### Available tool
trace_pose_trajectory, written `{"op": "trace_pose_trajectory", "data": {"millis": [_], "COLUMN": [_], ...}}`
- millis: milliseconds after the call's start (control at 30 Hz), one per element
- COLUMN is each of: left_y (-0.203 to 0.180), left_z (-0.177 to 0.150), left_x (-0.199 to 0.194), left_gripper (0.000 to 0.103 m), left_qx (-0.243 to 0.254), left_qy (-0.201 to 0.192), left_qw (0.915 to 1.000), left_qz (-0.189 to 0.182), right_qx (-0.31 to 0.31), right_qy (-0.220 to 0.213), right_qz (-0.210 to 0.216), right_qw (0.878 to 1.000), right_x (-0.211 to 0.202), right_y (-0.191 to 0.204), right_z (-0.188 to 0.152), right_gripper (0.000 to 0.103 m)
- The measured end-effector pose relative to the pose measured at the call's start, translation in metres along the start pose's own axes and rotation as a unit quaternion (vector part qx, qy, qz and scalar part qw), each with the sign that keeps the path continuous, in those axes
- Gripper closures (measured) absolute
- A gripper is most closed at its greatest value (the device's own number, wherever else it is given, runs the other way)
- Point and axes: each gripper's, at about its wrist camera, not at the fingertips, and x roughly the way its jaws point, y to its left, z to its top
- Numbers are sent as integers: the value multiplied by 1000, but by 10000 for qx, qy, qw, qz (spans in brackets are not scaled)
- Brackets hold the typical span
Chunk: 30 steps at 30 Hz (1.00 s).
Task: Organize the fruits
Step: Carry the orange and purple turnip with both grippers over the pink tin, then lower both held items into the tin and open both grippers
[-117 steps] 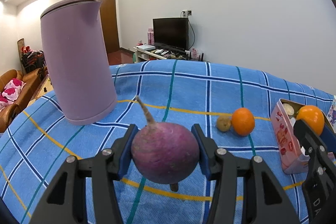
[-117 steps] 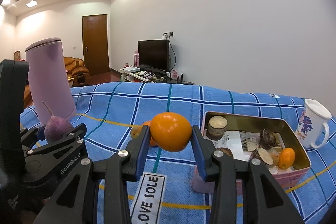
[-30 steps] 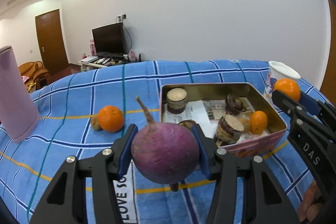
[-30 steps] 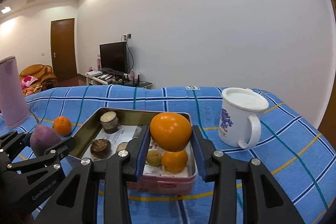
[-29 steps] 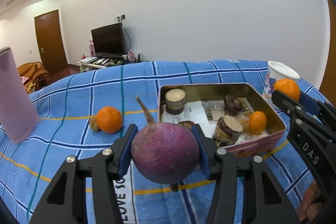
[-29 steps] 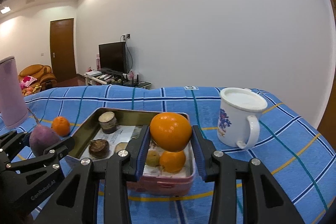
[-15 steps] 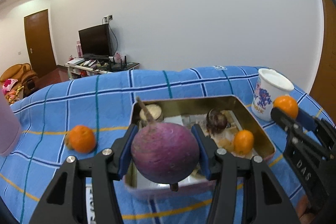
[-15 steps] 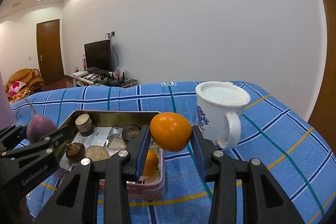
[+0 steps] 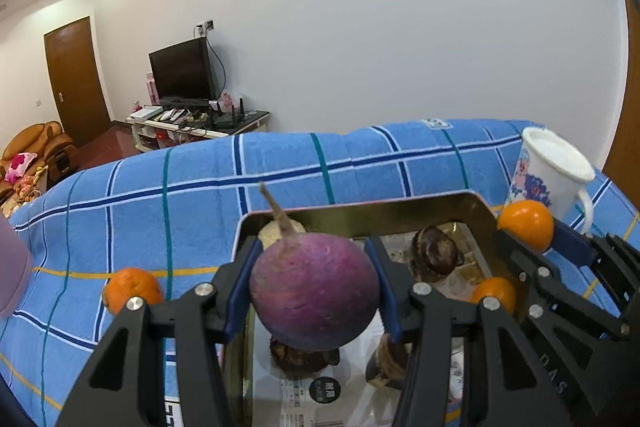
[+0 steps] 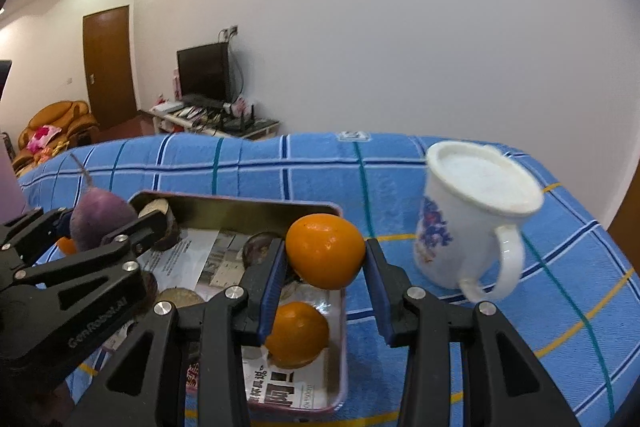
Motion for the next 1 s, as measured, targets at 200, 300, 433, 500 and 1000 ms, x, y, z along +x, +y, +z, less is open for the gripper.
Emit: {"op": "trace_pose_trajectory", "data": {"millis": [200, 300, 433, 500, 1000], "left_y": [0, 2, 4, 4, 1], "left_z": [-2, 0, 1, 1, 0], "left_x": [16, 22, 31, 33, 20], "left_gripper": [49, 49, 49, 49, 27], "left_qx": [-5, -72, -131, -120, -81], "left_qy": [233, 324, 472, 506, 169], "left_qw": [9997, 9994, 9988, 9986, 9997], "left_qz": [9, -9, -38, -42, 138], "right_qx": [-138, -338, -396, -367, -30], "right_qy": [217, 332, 481, 500, 419], "right_qz": [313, 355, 437, 481, 1020], "right_qw": [9992, 9982, 9971, 9969, 9939], "right_x": [12, 17, 24, 26, 22], "right_y": [9, 19, 22, 22, 5], "right_z": [2, 2, 3, 3, 0], "right_gripper": [62, 62, 62, 62, 61]}}
